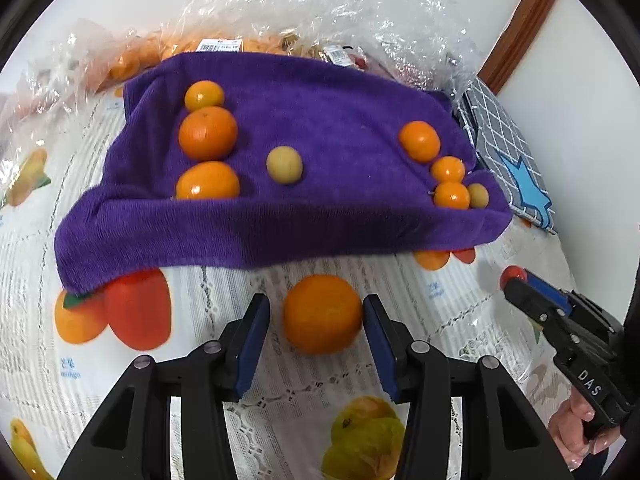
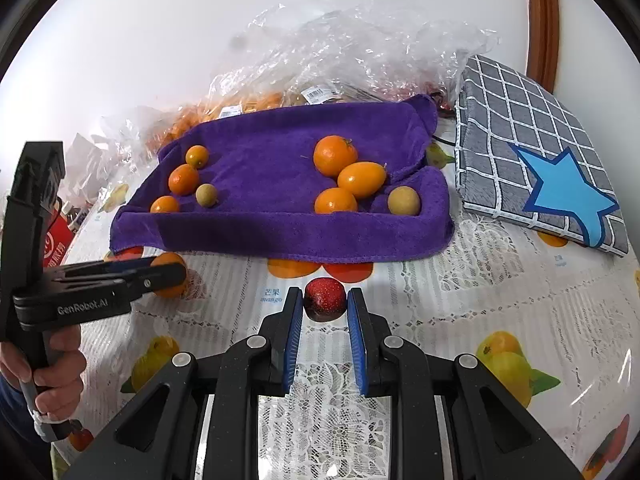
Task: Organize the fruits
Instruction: 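Place the red fruit on the towel with the right gripper while the left places its orange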
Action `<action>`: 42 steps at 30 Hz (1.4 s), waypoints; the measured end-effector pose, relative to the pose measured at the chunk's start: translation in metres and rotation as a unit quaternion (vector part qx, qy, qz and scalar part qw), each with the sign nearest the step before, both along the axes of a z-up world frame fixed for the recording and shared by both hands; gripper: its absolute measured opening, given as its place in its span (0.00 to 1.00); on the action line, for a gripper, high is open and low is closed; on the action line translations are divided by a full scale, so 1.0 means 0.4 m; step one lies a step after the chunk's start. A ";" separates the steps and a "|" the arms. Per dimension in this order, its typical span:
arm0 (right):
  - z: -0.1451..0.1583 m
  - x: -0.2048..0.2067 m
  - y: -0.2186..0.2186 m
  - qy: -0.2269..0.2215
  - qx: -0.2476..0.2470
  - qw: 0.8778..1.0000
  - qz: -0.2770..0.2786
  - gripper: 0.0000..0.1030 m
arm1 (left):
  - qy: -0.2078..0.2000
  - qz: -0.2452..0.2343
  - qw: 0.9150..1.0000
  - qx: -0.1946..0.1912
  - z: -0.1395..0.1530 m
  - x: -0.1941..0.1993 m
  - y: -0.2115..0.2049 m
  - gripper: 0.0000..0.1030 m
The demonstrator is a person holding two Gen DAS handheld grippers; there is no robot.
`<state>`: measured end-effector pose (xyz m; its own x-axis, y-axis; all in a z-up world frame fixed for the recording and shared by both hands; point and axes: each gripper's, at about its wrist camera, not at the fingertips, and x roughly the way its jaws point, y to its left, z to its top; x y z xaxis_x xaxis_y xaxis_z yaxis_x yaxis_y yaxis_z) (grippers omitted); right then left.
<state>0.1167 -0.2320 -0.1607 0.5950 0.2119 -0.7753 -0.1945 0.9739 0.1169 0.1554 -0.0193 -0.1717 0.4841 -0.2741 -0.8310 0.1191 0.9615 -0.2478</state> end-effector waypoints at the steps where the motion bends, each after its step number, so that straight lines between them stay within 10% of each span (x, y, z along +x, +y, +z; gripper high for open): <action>1: 0.000 -0.001 -0.001 0.000 -0.001 1.000 0.000 0.22 | -0.003 0.001 1.000 0.005 0.000 -0.004 -0.002 0.44; 24: 0.044 0.029 0.047 -0.025 0.006 1.000 0.015 0.22 | -0.059 0.025 0.998 -0.014 0.108 0.001 0.076 0.36; 42: 0.058 0.199 0.082 -0.042 0.011 0.999 0.028 0.22 | -0.076 0.032 0.997 -0.010 0.145 0.188 0.082 0.36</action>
<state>0.1964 -0.1993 -0.1377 0.6446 0.2633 -0.7178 -0.2590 0.9585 0.1189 0.2306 0.0135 -0.1139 0.6212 -0.2533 -0.7416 0.0944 0.9636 -0.2500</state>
